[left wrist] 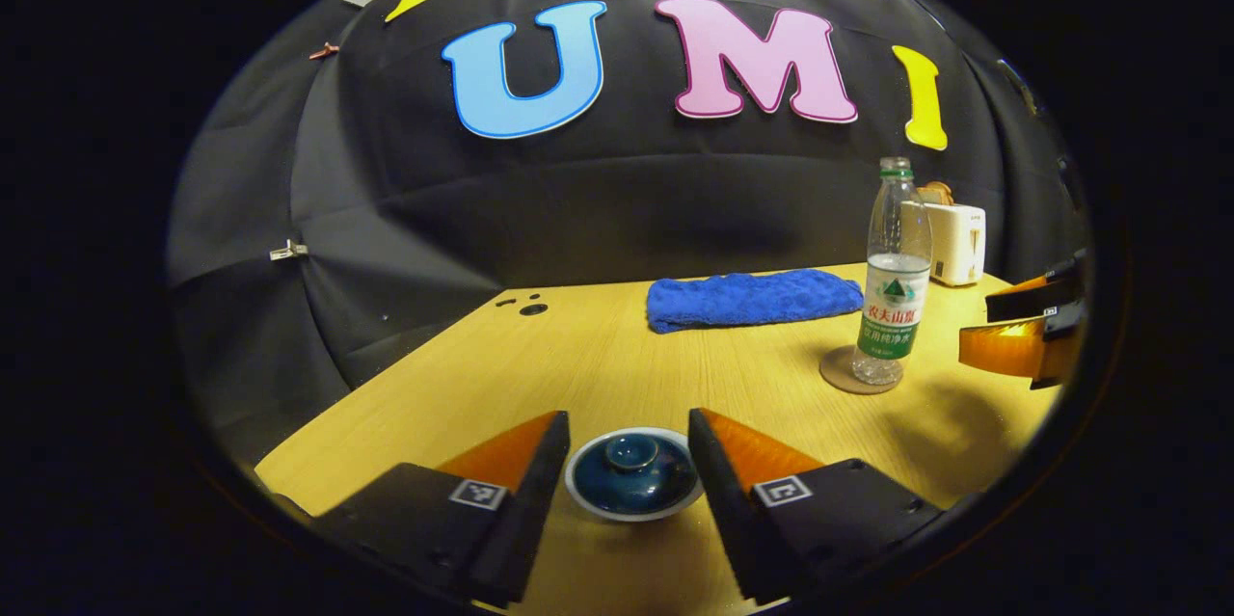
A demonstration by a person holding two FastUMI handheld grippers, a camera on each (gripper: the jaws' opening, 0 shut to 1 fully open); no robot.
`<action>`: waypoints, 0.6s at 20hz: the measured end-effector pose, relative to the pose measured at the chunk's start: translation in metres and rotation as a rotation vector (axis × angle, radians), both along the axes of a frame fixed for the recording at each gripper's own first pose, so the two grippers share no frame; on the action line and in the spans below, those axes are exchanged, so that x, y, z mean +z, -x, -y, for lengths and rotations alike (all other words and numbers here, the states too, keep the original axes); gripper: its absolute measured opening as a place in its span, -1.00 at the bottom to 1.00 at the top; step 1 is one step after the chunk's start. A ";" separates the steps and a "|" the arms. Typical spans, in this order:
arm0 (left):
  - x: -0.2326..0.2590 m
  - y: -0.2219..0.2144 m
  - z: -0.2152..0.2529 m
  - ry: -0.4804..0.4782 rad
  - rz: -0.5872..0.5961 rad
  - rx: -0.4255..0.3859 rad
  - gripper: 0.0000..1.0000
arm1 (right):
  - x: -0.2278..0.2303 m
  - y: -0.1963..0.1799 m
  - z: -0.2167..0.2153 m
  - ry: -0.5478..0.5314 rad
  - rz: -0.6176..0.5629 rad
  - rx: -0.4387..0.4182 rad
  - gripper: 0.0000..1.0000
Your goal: Open the teacup lid with one hand, grasp the water bottle and pour water into the teacup with the other hand; after pouring, place the water bottle on the coaster and then close the teacup lid.
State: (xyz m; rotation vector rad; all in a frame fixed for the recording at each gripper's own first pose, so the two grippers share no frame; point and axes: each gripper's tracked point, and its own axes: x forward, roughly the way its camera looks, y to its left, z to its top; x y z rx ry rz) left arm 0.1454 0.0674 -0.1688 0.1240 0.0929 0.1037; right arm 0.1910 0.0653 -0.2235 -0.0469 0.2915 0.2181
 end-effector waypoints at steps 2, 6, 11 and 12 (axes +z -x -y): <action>0.028 0.018 -0.001 0.008 0.015 0.012 0.94 | 0.022 0.008 0.008 -0.002 0.017 -0.018 0.96; 0.103 0.062 0.006 0.030 0.060 0.042 0.94 | 0.076 0.034 0.025 -0.036 0.041 -0.041 0.96; 0.193 0.117 0.043 0.081 0.144 0.022 0.94 | 0.135 0.058 0.054 -0.060 0.110 -0.092 0.96; 0.208 0.127 0.051 0.090 0.168 0.022 0.94 | 0.145 0.066 0.058 -0.066 0.119 -0.091 0.96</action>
